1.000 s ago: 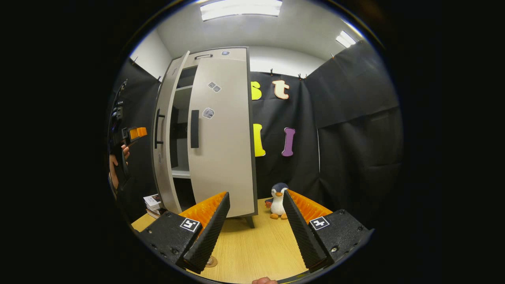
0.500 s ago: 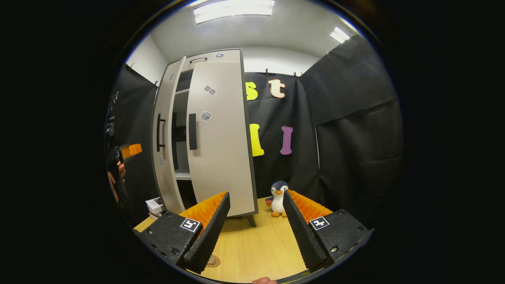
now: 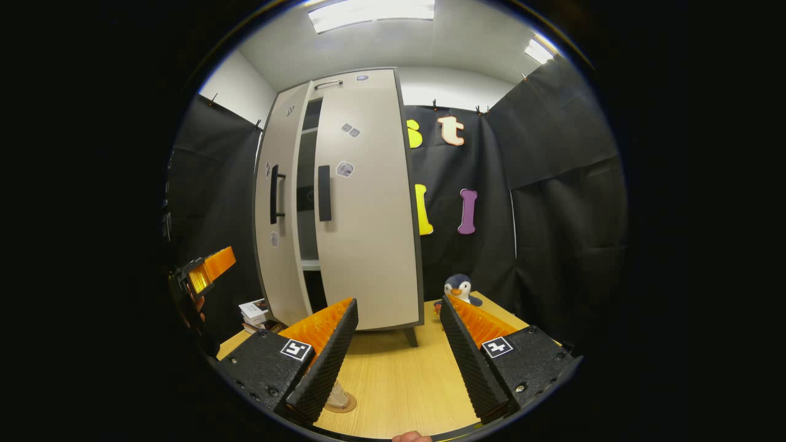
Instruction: Grasp the bottle in the cabinet with the left hand and place it on the coaster, then close the right door with the right hand and the left door with the left hand.
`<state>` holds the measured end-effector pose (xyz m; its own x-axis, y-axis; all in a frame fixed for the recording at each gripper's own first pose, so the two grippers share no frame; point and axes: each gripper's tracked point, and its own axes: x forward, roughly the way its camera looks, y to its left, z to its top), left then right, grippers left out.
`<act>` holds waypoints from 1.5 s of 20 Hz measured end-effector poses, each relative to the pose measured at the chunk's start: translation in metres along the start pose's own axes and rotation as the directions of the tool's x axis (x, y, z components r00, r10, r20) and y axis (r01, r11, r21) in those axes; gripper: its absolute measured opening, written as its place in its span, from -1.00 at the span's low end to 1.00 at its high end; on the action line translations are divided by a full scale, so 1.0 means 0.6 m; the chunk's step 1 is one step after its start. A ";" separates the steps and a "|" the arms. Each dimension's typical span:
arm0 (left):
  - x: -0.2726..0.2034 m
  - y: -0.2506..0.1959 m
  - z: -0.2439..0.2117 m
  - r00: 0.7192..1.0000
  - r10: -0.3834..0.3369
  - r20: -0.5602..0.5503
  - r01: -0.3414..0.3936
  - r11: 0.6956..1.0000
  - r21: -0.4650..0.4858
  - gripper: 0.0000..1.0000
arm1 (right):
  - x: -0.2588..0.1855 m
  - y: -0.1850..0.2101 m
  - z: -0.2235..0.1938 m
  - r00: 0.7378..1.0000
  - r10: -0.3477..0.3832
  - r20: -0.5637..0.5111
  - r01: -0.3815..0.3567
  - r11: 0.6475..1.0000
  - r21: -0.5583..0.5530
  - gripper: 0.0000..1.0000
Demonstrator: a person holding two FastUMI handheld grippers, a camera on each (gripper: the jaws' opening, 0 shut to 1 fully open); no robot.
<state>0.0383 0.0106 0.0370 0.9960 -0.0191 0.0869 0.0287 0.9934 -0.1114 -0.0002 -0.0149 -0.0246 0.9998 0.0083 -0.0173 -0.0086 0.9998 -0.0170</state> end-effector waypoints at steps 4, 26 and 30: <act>-0.007 -0.016 -0.024 0.999 -0.003 -0.032 0.003 1.000 -0.012 0.99 | 0.000 -0.001 -0.011 1.000 0.001 -0.017 -0.001 1.000 -0.010 0.66; -0.009 0.032 -0.077 0.991 0.094 -0.099 -0.091 0.995 0.035 0.99 | 0.020 0.019 -0.016 0.999 0.028 -0.035 -0.028 1.000 -0.008 0.66; -0.008 0.034 -0.080 0.989 0.099 -0.107 -0.098 0.995 0.018 0.89 | 0.023 0.019 -0.019 0.999 0.027 -0.045 -0.027 1.000 -0.007 0.66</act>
<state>0.0380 0.0256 -0.0135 0.9973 0.0675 -0.0306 -0.0703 0.9924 -0.1013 0.0134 -0.0036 -0.0362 0.9974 0.0343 -0.0631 -0.0359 0.9991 -0.0236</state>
